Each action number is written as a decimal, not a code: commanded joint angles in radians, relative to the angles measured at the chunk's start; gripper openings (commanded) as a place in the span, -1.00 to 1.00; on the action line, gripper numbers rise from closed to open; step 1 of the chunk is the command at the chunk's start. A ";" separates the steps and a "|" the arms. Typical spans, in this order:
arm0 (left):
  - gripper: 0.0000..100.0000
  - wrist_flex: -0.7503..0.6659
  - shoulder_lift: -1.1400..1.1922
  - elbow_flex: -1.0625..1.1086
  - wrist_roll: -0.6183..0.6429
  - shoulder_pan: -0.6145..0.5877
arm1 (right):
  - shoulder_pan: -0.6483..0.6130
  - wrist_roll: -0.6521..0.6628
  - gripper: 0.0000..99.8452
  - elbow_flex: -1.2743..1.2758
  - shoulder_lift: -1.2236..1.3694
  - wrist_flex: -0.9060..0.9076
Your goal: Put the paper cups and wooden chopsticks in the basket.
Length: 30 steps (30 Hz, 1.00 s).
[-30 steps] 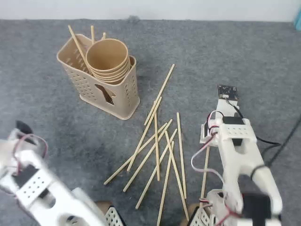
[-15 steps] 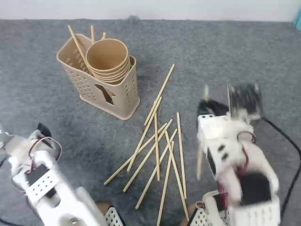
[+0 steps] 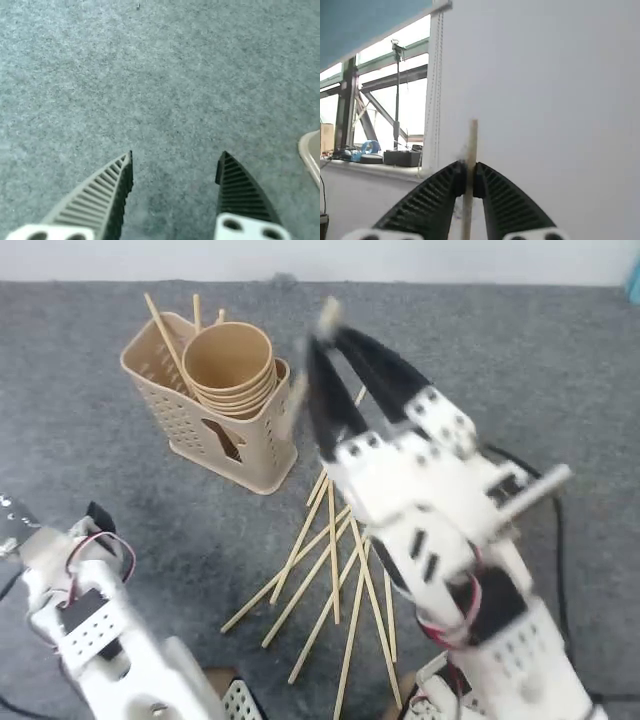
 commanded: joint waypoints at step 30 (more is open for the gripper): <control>-0.49 -0.021 -0.023 -0.002 -0.020 0.068 | -0.085 0.123 -0.79 -2.285 1.966 0.693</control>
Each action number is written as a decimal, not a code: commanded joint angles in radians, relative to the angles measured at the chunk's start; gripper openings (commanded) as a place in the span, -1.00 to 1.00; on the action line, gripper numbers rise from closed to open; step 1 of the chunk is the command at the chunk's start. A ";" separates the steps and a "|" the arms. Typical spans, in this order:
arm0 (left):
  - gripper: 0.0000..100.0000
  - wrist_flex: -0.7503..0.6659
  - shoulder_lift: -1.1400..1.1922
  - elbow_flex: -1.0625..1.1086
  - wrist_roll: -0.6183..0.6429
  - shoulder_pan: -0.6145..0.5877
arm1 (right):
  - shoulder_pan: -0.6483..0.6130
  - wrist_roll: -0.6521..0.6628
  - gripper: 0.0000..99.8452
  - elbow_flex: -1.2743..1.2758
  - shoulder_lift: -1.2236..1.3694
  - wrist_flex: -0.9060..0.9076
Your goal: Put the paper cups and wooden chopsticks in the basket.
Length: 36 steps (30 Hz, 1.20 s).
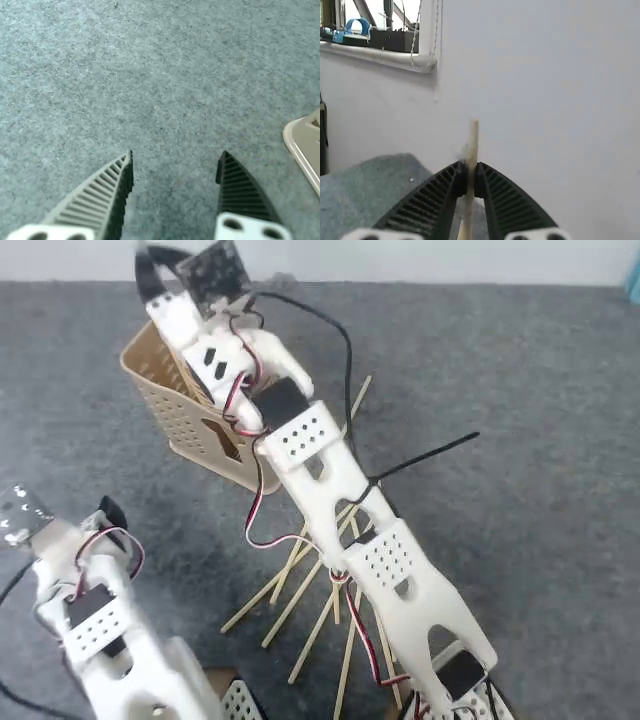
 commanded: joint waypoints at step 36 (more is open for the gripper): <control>-0.49 -0.023 -0.025 -0.001 -0.012 0.008 | 0.120 -0.229 -0.87 0.944 -1.337 1.207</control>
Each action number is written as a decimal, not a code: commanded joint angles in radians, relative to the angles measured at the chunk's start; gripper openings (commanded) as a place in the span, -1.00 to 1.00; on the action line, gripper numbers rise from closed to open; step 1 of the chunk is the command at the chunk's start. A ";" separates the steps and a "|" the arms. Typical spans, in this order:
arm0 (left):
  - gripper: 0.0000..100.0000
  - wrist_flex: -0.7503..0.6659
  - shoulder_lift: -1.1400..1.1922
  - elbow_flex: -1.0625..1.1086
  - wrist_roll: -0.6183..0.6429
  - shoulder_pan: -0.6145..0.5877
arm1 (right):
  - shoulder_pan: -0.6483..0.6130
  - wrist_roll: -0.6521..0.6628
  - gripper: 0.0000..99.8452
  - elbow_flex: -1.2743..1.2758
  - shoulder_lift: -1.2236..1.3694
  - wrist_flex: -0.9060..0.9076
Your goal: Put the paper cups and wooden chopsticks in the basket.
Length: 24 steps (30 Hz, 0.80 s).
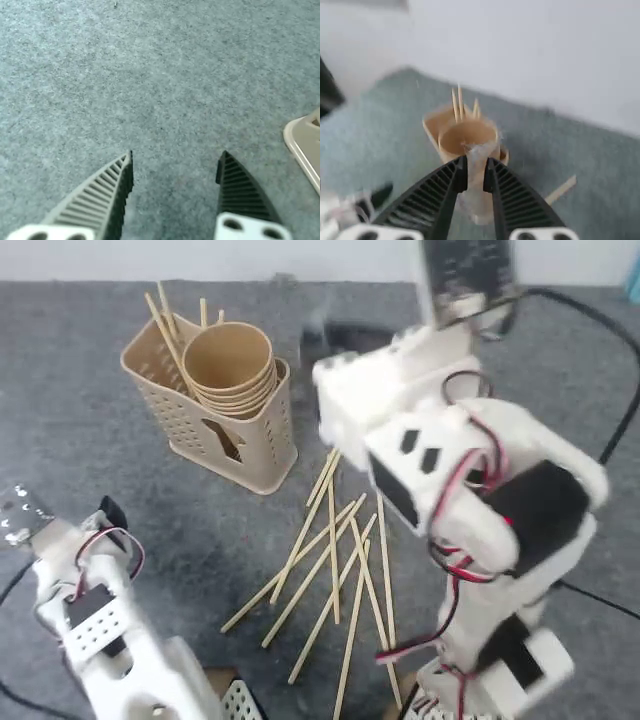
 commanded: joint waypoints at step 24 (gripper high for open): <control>-0.49 -0.023 -0.025 -0.002 -0.008 0.009 | 0.282 0.071 -0.87 1.605 0.008 -0.954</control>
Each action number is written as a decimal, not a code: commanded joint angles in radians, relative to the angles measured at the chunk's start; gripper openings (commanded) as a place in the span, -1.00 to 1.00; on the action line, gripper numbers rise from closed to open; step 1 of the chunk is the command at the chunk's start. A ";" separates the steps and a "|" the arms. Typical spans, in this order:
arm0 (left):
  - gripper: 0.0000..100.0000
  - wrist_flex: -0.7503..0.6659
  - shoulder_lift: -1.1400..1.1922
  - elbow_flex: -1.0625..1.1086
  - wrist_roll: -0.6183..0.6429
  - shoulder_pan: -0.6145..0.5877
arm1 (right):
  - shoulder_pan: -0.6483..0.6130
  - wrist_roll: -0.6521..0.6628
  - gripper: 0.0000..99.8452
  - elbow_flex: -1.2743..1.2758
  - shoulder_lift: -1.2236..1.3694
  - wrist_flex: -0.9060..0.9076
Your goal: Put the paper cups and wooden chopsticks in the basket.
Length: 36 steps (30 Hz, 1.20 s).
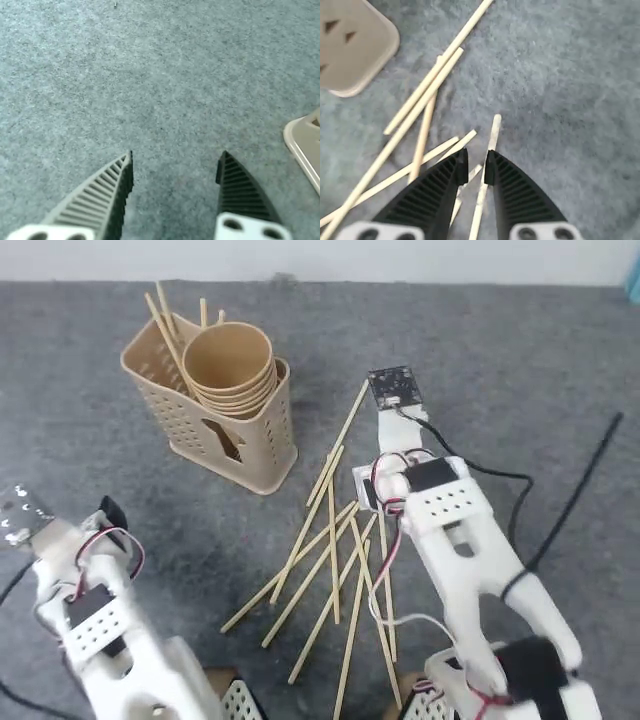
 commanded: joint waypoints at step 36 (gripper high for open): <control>-0.49 -0.023 -0.025 -0.001 -0.051 0.034 | 0.111 0.015 -0.98 -0.276 0.130 0.570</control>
